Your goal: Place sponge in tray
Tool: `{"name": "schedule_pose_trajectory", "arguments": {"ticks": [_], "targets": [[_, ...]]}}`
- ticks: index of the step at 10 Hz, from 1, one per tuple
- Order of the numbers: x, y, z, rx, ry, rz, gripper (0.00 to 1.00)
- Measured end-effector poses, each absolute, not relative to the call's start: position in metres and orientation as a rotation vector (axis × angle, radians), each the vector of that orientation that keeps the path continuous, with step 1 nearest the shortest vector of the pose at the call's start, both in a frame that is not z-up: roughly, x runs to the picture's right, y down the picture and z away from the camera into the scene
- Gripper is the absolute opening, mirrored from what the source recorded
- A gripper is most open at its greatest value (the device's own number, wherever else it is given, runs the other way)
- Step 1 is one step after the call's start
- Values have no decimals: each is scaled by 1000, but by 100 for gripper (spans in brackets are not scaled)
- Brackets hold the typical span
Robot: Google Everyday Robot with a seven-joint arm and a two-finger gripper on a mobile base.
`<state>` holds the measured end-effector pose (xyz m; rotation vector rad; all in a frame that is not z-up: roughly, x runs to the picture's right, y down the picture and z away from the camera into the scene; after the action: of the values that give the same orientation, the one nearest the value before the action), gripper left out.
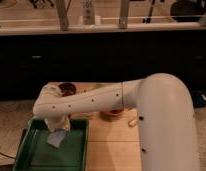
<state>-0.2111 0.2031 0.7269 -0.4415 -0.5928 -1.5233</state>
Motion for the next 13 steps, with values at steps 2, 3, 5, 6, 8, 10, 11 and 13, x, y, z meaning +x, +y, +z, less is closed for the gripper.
{"name": "schedule_pose_trajectory", "arguments": {"ticks": [2, 3, 5, 6, 8, 10, 11, 13], "targets": [[-217, 203, 725, -413, -631, -1554, 80], [-220, 203, 724, -402, -647, -1567, 80], [-223, 202, 723, -389, -676, -1589, 80], [-224, 201, 723, -381, -689, -1597, 80], [-225, 199, 723, -361, -713, -1606, 80], [-224, 197, 723, -352, -725, -1609, 80], [-224, 197, 723, -351, -725, -1609, 80], [-225, 197, 723, -351, -726, -1610, 80]]}}
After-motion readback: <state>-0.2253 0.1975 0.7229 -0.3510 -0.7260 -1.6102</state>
